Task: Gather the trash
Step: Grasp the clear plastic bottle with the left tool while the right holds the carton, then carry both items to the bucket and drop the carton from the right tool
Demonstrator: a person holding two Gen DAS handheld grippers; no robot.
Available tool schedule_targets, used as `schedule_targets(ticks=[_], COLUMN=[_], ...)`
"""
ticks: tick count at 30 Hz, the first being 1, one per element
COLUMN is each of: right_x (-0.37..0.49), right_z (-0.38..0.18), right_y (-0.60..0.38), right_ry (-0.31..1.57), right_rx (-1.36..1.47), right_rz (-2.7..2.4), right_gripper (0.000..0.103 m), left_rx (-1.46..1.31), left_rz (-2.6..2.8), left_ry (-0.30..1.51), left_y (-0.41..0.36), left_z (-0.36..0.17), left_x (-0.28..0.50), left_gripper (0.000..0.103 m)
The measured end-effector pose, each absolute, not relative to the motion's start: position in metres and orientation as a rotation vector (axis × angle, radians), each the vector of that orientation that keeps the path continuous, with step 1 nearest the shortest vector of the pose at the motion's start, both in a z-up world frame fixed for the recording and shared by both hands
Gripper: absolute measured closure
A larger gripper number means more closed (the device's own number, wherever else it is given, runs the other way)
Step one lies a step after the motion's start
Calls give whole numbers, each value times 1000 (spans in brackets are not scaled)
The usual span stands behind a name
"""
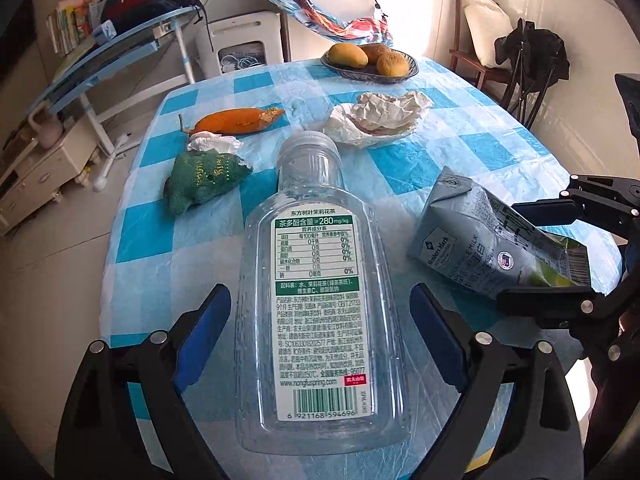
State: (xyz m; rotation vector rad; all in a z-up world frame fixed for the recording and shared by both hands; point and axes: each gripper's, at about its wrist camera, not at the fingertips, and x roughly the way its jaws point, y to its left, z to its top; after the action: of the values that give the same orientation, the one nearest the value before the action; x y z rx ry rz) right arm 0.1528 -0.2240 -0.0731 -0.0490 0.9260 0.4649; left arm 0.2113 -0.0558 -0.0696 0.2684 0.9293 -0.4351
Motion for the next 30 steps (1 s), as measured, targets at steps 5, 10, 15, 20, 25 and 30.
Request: schedule_targets(ticks=[5,10,15,20,25,30], right_x=[153,154,155,152,152,149], right_z=[-74,-77,-78,-78,-77,-71], right_y=[-224,-224,-224,-224,-229,-237], right_ry=[929,943,945,935,932,902], right_rx=[-55,-60,-61,-62,4,71], right_rz=[461,454,453,449,456,459], right_gripper=[35,35,41,42,42,42], left_rx=[265,235,172,146,126,95], left_rz=[-424,-386,-369,-387,-378,-374], left_ry=[918,920,916,908,869,813], left_y=[-58,-53,-43,-42,-39,-30], left_z=[-69,-70,-69,-71,-68,-56], left_x=[212,216,220,218,212,198], left_gripper=[15,15,27,49,49,49])
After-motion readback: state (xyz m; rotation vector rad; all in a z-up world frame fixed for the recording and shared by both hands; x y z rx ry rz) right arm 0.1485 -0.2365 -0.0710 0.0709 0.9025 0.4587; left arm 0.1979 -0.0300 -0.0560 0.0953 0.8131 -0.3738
